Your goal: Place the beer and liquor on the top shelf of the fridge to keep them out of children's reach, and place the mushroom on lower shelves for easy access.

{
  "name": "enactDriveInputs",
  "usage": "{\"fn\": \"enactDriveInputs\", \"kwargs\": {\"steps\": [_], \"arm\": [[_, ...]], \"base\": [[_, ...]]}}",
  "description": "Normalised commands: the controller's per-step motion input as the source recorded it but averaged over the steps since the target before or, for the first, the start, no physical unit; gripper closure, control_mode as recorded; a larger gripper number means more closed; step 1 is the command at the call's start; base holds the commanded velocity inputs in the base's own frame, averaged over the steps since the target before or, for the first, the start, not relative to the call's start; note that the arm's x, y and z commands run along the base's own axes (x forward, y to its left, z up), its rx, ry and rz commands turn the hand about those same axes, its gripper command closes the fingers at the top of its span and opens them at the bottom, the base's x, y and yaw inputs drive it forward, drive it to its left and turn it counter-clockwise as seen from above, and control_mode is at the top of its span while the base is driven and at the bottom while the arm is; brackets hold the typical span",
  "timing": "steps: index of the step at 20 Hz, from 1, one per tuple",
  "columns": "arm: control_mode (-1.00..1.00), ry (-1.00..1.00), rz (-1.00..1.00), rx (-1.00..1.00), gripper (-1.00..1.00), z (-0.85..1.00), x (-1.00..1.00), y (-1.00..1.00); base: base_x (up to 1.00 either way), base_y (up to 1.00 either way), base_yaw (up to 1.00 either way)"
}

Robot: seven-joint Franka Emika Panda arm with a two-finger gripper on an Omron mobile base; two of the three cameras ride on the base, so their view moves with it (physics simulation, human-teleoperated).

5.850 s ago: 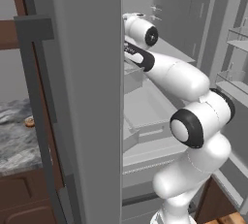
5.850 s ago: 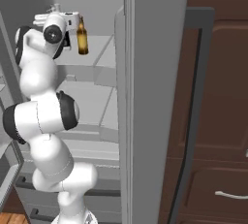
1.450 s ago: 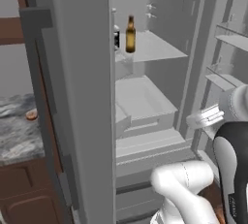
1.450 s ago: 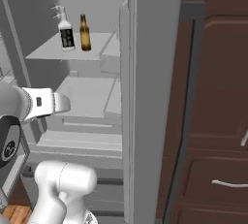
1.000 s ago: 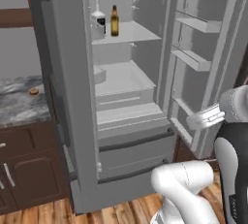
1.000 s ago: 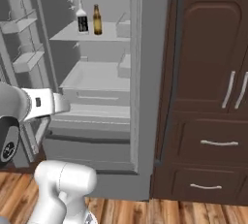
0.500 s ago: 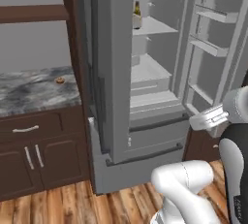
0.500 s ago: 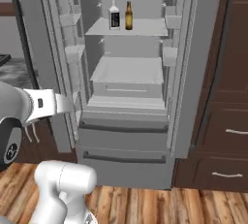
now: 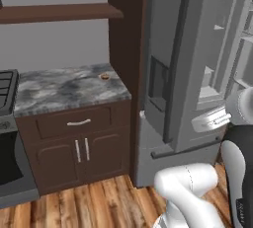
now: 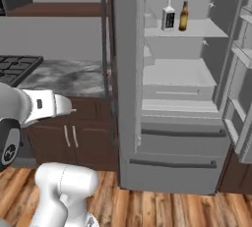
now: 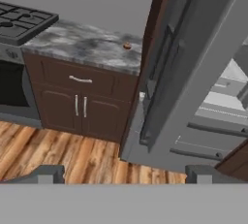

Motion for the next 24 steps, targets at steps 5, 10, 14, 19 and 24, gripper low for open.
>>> {"fn": "enactDriveInputs", "kwargs": {"steps": [5, 10, 14, 19, 24], "arm": [[1.0, 0.0, 0.0, 0.0, -1.0, 0.0, 0.0, 0.0], [1.0, 0.0, 0.0, 0.0, -1.0, 0.0, 0.0, 0.0], [1.0, 0.0, 0.0, 0.0, -1.0, 0.0, 0.0, 0.0], [1.0, 0.0, 0.0, 0.0, -1.0, 0.0, 0.0, 0.0], [1.0, 0.0, 0.0, 0.0, -1.0, 0.0, 0.0, 0.0]], "base": [[0.27, 0.72, -0.18], [0.5, 0.43, -0.21], [0.58, 0.42, -0.22], [0.54, 0.68, -0.22], [0.51, 0.75, -0.23]]}}
